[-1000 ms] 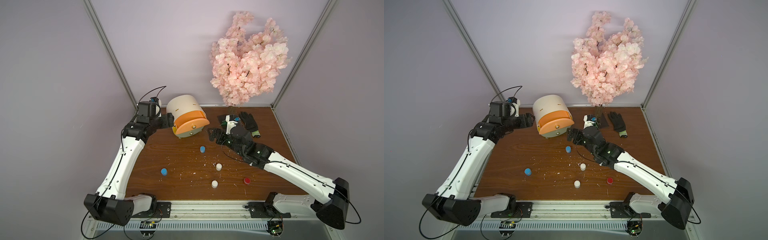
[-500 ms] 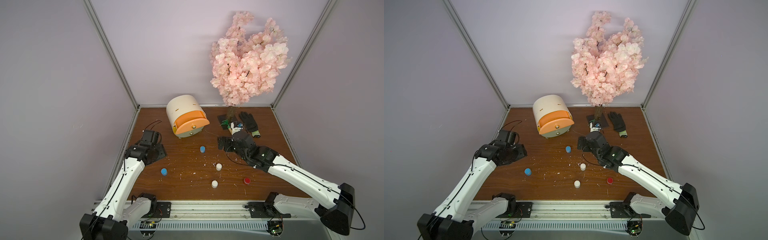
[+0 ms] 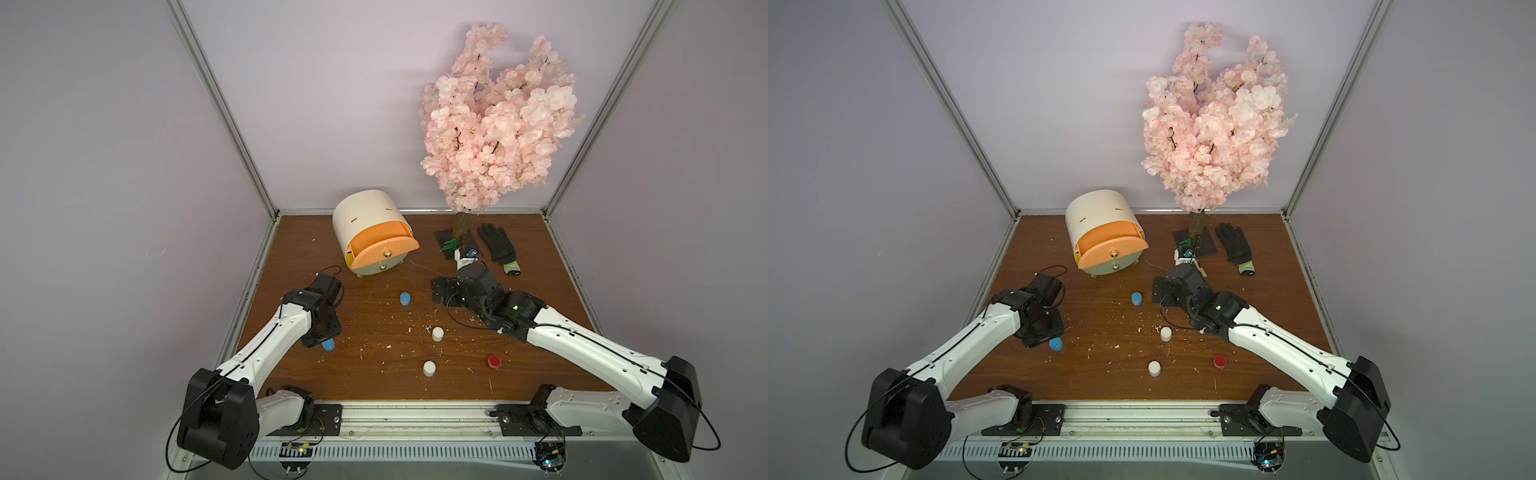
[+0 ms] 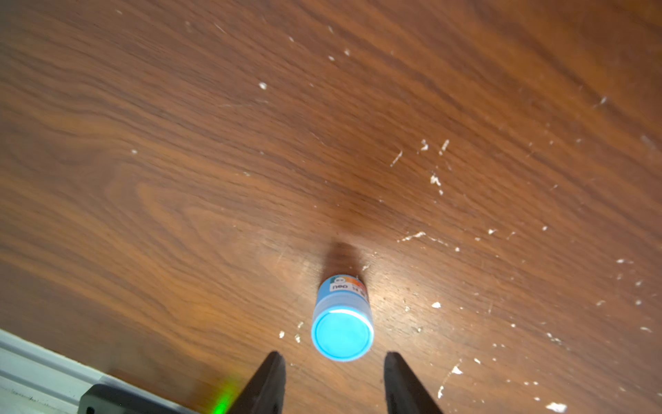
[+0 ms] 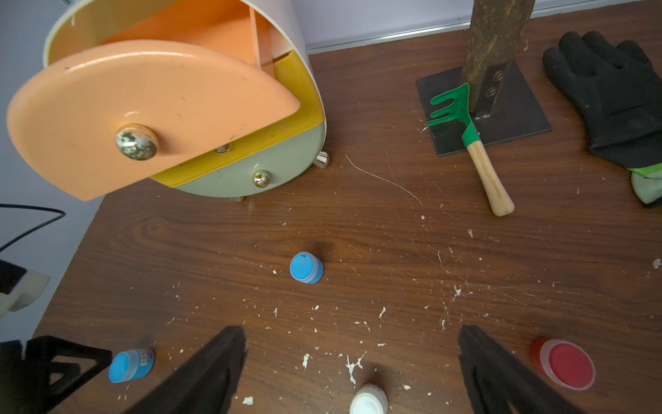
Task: Put the paint cans in the drawer according to color
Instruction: Pick up the paint can at the center of the board.
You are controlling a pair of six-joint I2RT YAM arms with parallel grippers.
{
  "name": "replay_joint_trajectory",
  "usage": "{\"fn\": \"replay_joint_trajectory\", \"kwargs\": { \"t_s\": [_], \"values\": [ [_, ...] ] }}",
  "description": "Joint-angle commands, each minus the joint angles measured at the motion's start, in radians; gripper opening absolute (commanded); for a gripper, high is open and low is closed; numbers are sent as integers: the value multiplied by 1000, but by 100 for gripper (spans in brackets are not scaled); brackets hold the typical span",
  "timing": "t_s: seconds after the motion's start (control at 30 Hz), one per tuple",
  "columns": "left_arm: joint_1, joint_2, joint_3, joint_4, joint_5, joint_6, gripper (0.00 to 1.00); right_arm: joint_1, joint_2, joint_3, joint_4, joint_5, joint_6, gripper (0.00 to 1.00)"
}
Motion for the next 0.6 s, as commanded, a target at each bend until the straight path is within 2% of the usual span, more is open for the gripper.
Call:
{"fn": "replay_joint_trajectory", "kwargs": {
  "t_s": [0.0,0.2,0.57],
  "values": [
    [-16,11,-24,25,-28,-28,49,-2,-9,-1,35,-5,7,99],
    [-16,24,-63,63,-44,-35,53,-2,-29,-11,38,1,8,99],
    [-18,53,-95,132,-4,-10,52,-2,-48,-40,62,-3,20,99]
  ]
}}
